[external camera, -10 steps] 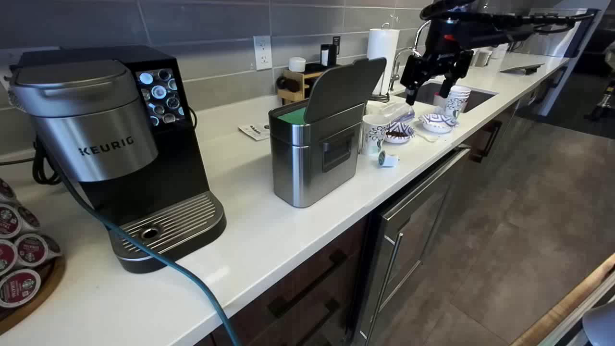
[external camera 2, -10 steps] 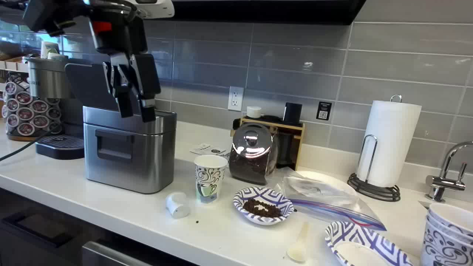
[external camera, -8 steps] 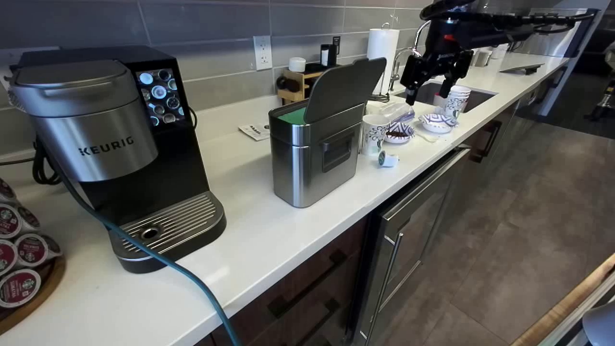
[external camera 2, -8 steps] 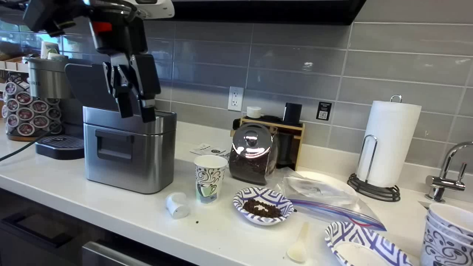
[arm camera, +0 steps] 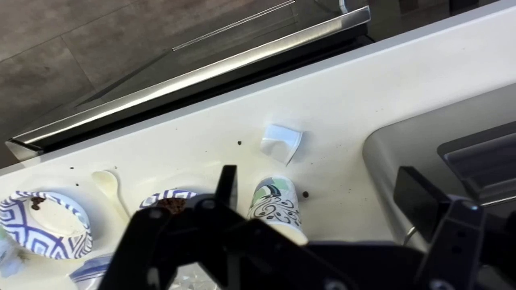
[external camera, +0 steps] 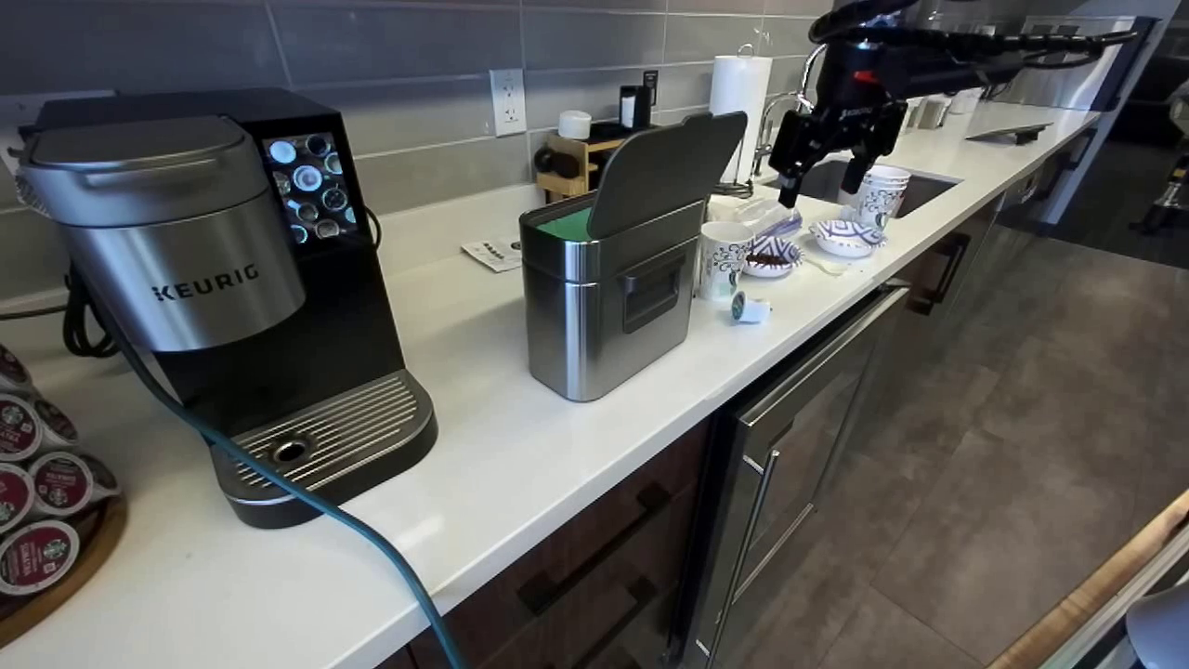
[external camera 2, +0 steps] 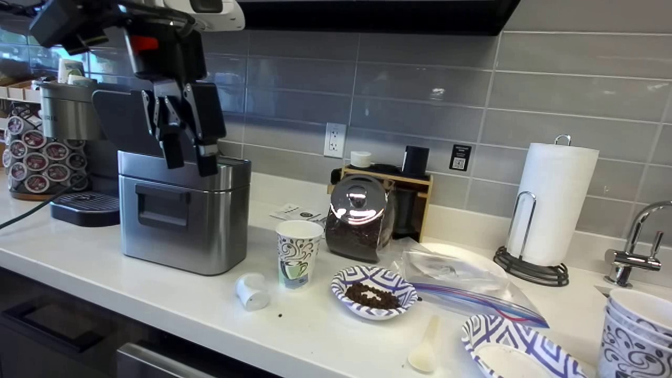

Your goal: Close the lid on the silver bin.

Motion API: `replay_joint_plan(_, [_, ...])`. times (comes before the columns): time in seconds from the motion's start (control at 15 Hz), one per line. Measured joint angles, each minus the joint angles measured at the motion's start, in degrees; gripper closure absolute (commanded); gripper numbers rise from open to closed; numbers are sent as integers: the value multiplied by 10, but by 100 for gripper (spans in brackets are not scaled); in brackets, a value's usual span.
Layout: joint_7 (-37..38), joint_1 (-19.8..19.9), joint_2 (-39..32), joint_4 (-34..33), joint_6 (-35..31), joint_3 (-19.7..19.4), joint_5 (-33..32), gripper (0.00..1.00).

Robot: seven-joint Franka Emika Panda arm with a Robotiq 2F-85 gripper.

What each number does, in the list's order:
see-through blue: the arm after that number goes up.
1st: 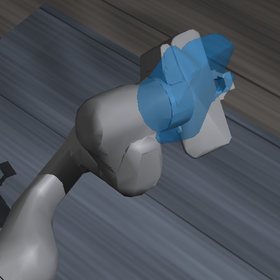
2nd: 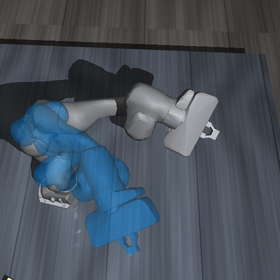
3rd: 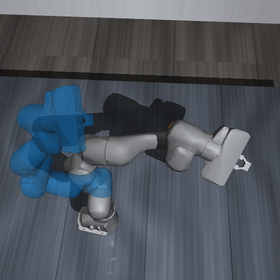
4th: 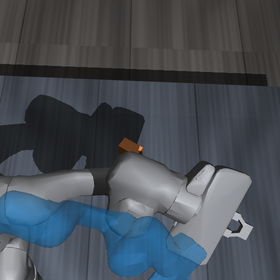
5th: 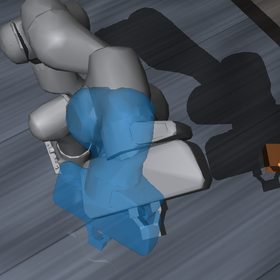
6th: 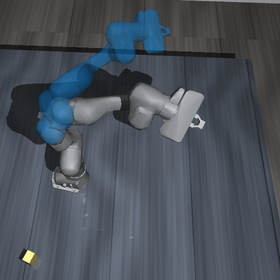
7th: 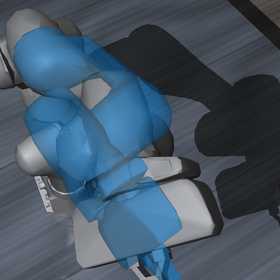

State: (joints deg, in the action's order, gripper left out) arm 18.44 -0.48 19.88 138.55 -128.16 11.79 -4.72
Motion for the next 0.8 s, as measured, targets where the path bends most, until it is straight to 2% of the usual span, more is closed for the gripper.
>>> replay_joint_plan(0.33, [-5, -33, -7, 10, -44, -3, 52, 0])
replay_joint_plan(0.6, [-7, -70, 23, 27, -42, -3, 120, 0])
replay_joint_plan(0.8, [-12, -89, 49, 32, -18, 0, 128, 0])
